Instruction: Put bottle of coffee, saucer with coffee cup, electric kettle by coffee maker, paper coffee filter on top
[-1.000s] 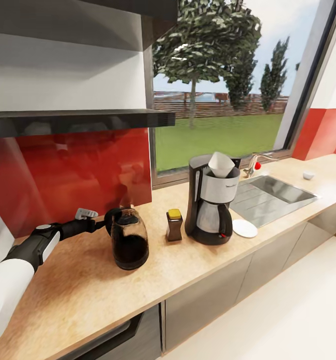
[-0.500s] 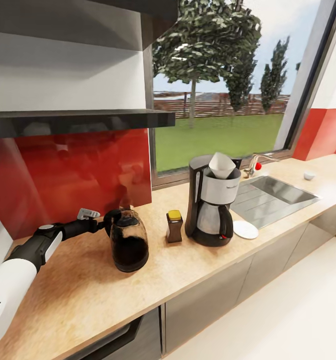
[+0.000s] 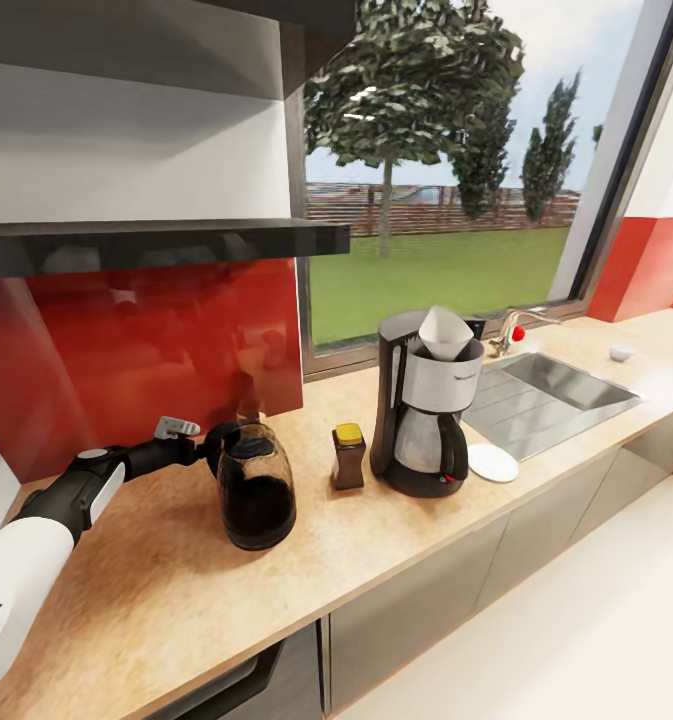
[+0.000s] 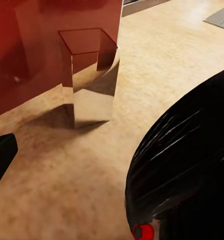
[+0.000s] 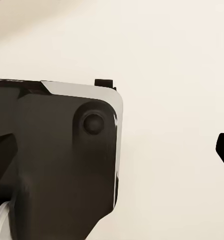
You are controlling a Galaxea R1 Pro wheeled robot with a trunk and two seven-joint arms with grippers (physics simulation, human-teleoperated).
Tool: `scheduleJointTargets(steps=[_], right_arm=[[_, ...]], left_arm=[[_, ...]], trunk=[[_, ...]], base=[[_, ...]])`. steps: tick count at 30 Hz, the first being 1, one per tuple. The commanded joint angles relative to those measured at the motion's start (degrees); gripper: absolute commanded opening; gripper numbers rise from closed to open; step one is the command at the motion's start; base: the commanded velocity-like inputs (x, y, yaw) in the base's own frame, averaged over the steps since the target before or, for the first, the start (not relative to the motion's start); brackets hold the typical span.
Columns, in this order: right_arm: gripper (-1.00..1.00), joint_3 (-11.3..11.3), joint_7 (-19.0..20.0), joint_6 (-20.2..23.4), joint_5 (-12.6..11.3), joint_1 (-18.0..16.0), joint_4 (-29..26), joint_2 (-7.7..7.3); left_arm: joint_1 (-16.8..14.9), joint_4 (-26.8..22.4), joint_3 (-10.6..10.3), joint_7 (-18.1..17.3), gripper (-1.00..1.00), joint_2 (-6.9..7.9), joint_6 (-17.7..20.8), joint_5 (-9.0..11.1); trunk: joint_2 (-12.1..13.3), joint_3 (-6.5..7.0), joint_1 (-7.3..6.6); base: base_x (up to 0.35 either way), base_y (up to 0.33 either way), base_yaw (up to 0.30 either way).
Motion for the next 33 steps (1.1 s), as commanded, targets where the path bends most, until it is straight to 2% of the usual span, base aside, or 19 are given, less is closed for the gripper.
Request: scheduleJointTargets(steps=[1, 19, 20, 33], right_arm=[[1.00, -0.5, 0.2, -0.2, 0.3, 0.0, 0.0, -0.02], [1.00, -0.5, 0.2, -0.2, 0.3, 0.0, 0.0, -0.02], [1.00, -0.5, 0.2, -0.1, 0.3, 0.0, 0.0, -0.04], [1.00, -0.5, 0.2, -0.2, 0.3, 0.0, 0.0, -0.07]], left_arm=[[0.0, -0.1, -0.3, 0.0, 1.00, 0.07, 0.5, 0.5], [0.1, -0.3, -0.3, 0.3, 1.00, -0.22, 1.1, 0.4], [0.1, -0.3, -0.3, 0.3, -1.00, -0.24, 1.1, 0.4], [0.2, -0.4, -0.2, -0.2, -1.00, -0.44, 0.6, 0.9]], trunk=[[-0.1, -0.13, 0.04], [-0.1, -0.13, 0.04], [-0.1, -0.13, 0.04], [-0.1, -0.13, 0.04]], base=[[0.000, 0.000, 0.000], [0.013, 0.000, 0.000], [0.000, 0.000, 0.000], [0.000, 0.000, 0.000]])
